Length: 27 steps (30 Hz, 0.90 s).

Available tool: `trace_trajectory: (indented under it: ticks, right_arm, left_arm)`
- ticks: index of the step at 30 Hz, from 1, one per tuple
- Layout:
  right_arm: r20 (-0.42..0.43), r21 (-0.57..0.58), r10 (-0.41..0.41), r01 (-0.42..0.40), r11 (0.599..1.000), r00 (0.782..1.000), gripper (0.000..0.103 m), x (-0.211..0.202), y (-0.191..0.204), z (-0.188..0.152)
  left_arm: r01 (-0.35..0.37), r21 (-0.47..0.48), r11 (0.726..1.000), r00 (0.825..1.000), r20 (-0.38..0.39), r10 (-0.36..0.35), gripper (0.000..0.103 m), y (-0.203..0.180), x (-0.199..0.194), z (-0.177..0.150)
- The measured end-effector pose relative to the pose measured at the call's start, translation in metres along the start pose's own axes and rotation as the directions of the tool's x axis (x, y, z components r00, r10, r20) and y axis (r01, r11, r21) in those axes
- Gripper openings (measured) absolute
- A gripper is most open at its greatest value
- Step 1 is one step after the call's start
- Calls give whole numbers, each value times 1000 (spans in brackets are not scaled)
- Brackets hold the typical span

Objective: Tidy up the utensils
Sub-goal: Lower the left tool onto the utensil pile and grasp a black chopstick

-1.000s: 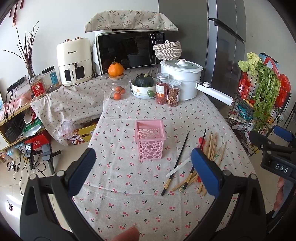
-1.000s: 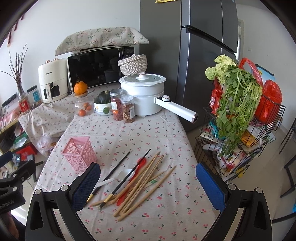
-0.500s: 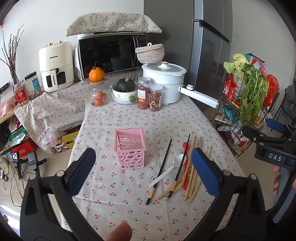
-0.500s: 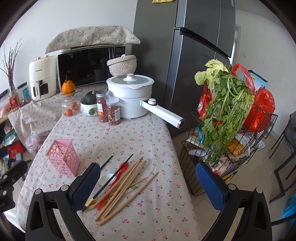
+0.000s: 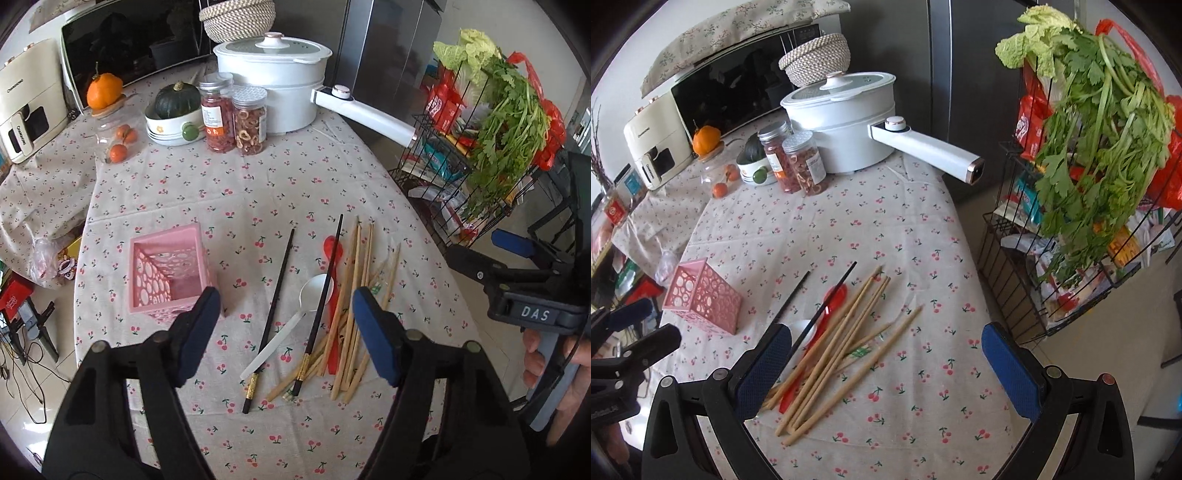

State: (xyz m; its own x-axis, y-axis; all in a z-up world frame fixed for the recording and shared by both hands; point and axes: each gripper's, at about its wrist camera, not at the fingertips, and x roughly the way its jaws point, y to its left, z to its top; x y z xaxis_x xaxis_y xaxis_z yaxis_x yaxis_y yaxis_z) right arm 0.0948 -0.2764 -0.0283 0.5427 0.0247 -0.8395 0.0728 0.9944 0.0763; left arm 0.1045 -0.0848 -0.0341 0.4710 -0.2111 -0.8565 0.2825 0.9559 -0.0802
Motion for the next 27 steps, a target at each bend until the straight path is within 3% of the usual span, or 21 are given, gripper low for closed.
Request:
trace_trajectory:
  ticks: [2,4,6,9,15,21,23,27]
  right_arm:
    - [-29,36,47,-46,998,998,102,14,-10,3]
    - [-59,68,57,-53,996,997,94,28,-20,5]
    - [-90,85,65,-58,995,994,85,39,-26,4]
    - [-126,96,89,-77,992,988,76,53,-32,4]
    - [-148,83,74,-63,995,986,76,64,-37,6]
    - [-161,134,94,-72,988,983,76,72,-49,7]
    - [-168,147,104,-80,986,980,76,75,-49,7]
    - [-175,156,111,-84,984,978,76,78,-45,6]
  left_arm:
    - [-14,21,1000,997,-69,15,50,-6,30,9]
    - [-17,20,1000,988,-153,20,31,-9,62,16]
    - [-33,18,999,974,-223,36,23,-9,90,20]
    - [-63,20,998,958,-279,66,21,-9,122,25]
    - [-58,4,998,932,-359,56,20,-7,153,22]
    - [-41,17,999,939,-342,45,21,-7,146,24]
    - [-61,11,998,948,-312,61,11,-6,146,24]
    - [-76,-22,997,961,-270,68,8,-5,141,20]
